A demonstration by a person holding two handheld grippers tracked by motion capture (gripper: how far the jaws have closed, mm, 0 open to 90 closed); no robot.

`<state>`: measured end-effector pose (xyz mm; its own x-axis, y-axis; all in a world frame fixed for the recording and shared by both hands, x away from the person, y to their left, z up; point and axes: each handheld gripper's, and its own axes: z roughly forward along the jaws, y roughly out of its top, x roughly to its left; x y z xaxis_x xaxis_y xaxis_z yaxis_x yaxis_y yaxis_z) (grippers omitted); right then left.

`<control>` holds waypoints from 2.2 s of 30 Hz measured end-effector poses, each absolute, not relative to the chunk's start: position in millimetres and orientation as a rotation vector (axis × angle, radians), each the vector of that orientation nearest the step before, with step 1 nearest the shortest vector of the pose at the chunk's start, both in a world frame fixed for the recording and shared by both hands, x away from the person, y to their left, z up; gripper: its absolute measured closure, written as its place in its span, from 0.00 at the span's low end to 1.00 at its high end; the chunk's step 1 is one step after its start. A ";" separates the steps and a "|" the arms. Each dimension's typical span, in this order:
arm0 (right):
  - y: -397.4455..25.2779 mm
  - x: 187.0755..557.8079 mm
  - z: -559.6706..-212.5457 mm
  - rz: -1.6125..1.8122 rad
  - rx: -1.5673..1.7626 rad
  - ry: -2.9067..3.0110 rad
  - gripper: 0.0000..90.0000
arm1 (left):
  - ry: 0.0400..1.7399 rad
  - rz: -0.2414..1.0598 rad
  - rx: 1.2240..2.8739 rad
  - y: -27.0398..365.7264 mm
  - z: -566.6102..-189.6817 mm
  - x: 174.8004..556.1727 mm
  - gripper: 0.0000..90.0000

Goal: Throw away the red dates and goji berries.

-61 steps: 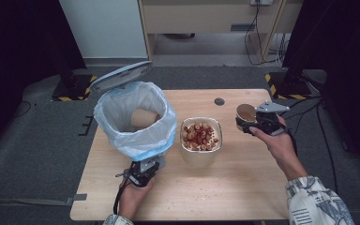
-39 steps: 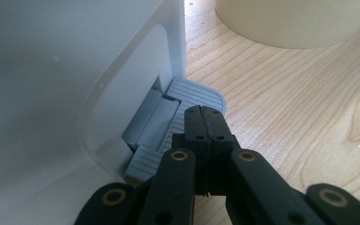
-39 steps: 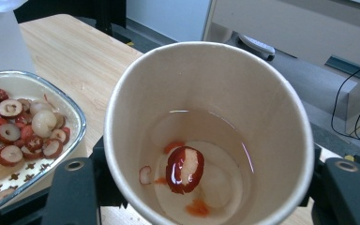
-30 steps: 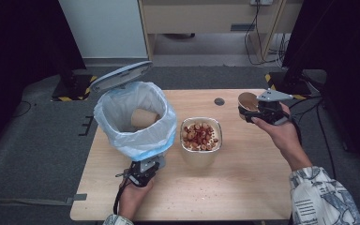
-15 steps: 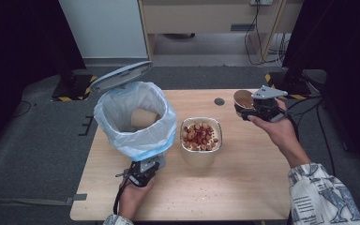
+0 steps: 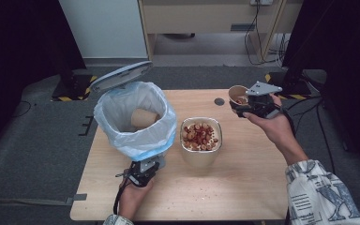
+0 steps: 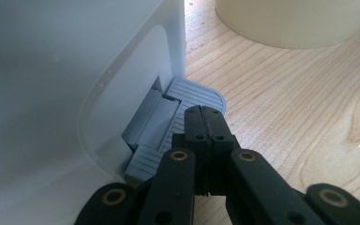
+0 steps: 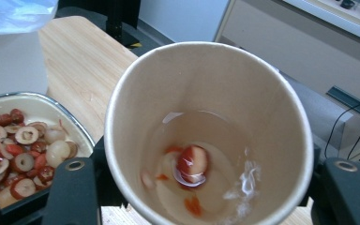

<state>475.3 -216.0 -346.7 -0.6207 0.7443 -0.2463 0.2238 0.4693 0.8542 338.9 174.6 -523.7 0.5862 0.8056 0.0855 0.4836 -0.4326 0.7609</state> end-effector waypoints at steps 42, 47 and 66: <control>-166.6 467.0 -320.4 1.013 0.523 2.120 0.38 | 1.020 0.581 2.100 173.9 -523.8 338.7 0.99; -164.0 464.2 -317.1 0.971 0.487 2.106 0.38 | 1.023 0.582 2.095 173.7 -524.0 338.7 0.99; -152.6 459.8 -312.8 0.903 0.423 2.105 0.38 | 1.012 0.584 2.104 174.0 -523.7 339.3 0.99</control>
<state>459.8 -152.6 -312.8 -0.6323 0.5582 -0.5371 -0.0043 0.6908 0.7230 339.3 174.0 -523.7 0.5894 0.8030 0.0878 0.4772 -0.4338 0.7642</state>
